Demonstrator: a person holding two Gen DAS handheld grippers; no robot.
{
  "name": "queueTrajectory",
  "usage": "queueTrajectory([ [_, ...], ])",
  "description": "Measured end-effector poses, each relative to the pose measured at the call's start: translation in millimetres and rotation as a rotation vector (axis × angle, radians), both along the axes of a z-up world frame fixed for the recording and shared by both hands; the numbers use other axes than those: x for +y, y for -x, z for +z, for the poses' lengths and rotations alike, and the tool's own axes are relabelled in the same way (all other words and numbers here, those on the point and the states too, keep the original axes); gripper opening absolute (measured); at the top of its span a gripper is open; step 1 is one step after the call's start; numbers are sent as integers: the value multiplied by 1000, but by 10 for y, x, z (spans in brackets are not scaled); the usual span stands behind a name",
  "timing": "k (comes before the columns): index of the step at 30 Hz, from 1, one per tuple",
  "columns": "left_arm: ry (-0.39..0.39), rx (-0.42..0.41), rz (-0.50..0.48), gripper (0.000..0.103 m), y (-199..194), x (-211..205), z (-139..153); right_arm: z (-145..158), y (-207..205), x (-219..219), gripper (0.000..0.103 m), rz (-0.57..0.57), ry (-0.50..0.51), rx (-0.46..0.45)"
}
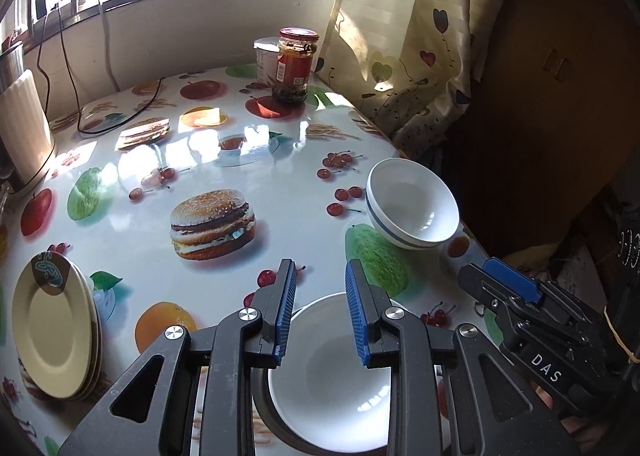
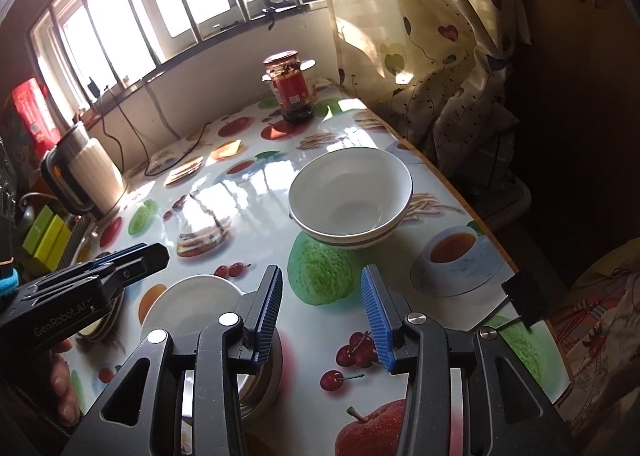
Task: Organize plates and bowls
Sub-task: 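Move both tools to the blue-striped white bowl pair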
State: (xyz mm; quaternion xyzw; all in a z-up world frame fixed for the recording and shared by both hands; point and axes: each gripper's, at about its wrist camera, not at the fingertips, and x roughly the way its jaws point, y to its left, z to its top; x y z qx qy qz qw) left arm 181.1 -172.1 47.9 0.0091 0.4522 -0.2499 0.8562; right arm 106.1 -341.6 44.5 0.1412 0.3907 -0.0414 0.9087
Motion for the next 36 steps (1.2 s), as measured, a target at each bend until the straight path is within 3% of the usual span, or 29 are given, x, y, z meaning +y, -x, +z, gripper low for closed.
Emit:
queueTrajectory([
  [12, -15, 30, -27, 27, -248, -296, -28, -2, -195, -318, 42, -56, 18, -1],
  [24, -70, 9, -55, 27, -459, -718, 19, -81, -473, -595, 42, -74, 44, 23],
  [36, -96, 94, -51, 27, -625, -982, -204, -213, -681, -728, 42, -70, 39, 55],
])
